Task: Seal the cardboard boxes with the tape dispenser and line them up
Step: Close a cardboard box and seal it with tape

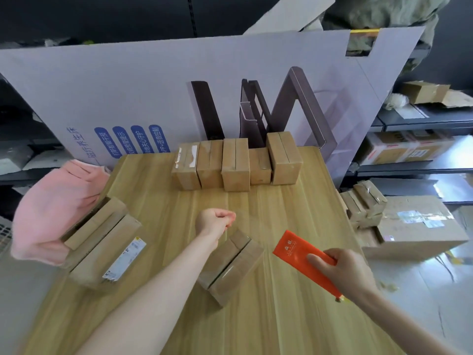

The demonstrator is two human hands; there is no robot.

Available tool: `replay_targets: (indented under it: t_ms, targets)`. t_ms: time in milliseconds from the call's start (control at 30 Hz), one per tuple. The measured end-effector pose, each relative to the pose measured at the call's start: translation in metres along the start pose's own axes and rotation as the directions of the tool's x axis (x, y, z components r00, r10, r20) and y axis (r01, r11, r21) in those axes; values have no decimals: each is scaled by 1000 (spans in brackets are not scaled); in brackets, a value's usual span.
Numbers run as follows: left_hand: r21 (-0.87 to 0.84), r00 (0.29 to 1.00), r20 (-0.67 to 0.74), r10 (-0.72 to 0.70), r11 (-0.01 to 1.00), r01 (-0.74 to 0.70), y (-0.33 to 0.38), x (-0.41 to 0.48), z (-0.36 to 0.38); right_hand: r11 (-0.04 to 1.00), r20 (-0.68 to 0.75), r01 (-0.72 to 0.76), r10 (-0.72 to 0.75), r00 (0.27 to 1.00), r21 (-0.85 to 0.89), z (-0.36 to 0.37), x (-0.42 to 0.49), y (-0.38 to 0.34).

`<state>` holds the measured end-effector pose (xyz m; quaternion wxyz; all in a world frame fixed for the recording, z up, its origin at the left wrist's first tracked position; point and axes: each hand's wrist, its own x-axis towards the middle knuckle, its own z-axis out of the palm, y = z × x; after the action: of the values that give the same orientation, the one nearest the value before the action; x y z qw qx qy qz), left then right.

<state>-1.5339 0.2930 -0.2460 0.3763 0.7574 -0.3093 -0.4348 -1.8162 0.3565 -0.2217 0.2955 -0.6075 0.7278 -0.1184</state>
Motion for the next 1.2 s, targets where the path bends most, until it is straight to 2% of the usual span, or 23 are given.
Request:
replay_targets:
  t_ms: [333,667,800,900,967,1067,1133,1200]
  targets:
    - [119,997,-36,-62,991,66,-28,34,24,989,61,-128,133,989,-77,42,24,5]
    - [150,993,-47,-104,983,110,-62,53,36,961,80,-163,185,980,-223,61,32,0]
    - [185,998,-57,-41,981,51,-69,47,40,952,62,-150,172,983,-269,70,40,-6]
    - [376,999,-18,26,927,-17,-76,44,41,952,46,-146,164,985,-271,74,47,-8]
    - [428,999,-18,34,904,-23,-78,42,39,950,44,-139,158,987,-281,73,49,-7]
    - [417,987,101,121,896,-153,-84,34,40,946,43,-132,151,988,-295,72,52,-10]
    - [478,980,165,110,861,-177,-91,28,42,926,15,-110,124,992,-362,70,55,-17]
    - [472,988,142,66,872,-127,-97,29,42,884,-5,-55,59,998,-465,68,58,-27]
